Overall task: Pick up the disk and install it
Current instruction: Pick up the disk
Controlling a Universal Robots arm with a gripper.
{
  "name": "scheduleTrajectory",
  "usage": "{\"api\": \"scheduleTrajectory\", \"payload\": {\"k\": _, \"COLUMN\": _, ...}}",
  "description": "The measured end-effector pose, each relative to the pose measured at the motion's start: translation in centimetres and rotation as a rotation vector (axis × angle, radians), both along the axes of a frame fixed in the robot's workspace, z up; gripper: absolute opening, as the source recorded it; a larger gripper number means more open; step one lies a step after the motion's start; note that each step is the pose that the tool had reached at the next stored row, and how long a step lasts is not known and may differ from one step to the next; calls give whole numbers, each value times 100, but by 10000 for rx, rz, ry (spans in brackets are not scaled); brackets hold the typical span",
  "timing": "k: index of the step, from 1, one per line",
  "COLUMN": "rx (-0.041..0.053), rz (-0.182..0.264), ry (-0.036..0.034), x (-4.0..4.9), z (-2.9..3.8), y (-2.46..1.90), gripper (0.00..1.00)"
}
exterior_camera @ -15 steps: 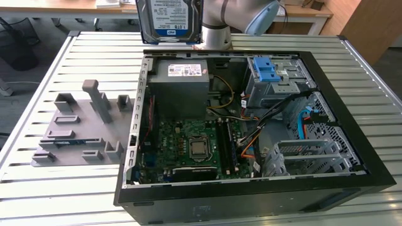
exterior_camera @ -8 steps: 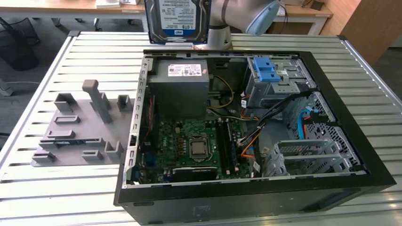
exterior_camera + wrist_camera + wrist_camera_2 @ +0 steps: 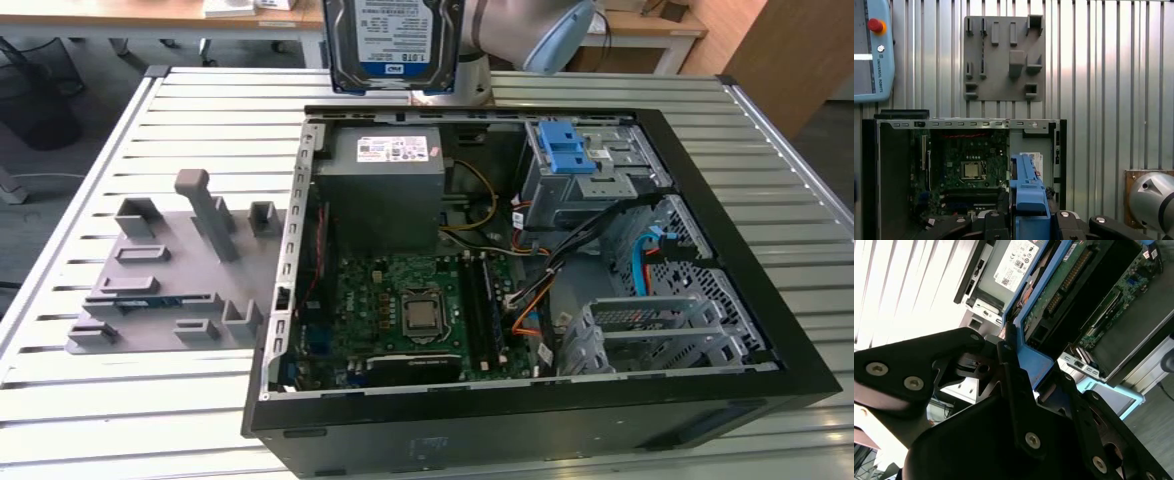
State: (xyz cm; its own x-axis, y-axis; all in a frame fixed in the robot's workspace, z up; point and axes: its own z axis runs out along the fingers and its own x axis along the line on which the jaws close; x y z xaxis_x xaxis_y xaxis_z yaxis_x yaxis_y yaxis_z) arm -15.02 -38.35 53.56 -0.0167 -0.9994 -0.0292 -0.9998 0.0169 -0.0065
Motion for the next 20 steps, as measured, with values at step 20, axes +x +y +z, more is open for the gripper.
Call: {"api": "scheduleTrajectory", "payload": {"k": 20, "rx": 0, "rz": 0, "ry": 1, "x": 317, "z": 0, "y": 0, "gripper": 37}}
